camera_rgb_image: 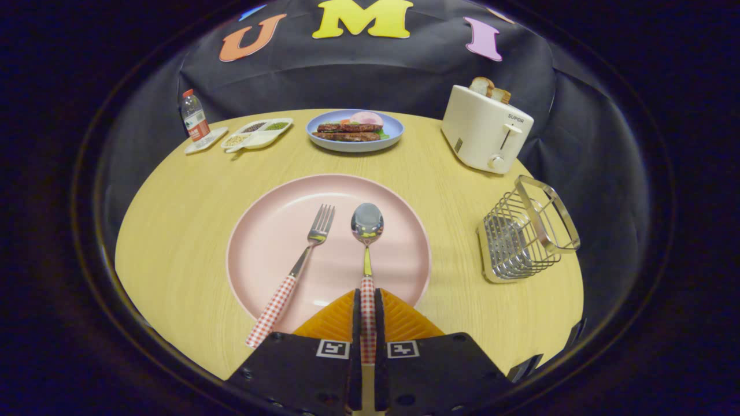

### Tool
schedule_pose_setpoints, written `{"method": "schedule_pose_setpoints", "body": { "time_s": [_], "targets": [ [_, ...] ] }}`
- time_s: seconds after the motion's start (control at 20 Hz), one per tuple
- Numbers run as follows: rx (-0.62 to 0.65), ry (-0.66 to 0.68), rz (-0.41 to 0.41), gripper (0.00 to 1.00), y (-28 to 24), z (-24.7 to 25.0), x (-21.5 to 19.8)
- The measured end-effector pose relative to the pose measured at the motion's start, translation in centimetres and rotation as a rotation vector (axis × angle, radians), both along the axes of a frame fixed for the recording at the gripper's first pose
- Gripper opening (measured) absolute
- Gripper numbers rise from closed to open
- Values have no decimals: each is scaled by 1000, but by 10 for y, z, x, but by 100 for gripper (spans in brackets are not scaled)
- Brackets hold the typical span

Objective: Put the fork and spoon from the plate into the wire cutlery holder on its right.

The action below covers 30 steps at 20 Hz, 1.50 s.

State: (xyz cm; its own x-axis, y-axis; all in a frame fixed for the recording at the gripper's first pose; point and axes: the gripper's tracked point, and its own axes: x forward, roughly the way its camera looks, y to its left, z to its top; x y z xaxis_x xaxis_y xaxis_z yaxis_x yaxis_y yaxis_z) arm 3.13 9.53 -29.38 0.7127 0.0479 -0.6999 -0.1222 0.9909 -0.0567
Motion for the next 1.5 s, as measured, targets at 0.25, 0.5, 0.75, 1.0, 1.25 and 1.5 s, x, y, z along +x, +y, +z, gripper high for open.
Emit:
{"method": "schedule_pose_setpoints", "body": {
  "time_s": [0.25, 0.5, 0.75, 1.0, 1.25, 1.5],
  "targets": [
    [76, -9, 21, 9, 3, 48, -3],
    [128, 22, 44, 1, -8, 100, -6],
    [130, 110, -13, 0, -76, 159, -11],
    [89, 257, -102, 0, -150, 180, -12],
    [117, 471, -139, 1, -170, 161, -14],
    [133, 623, -186, 1, -178, 129, -1]
  ]
}}
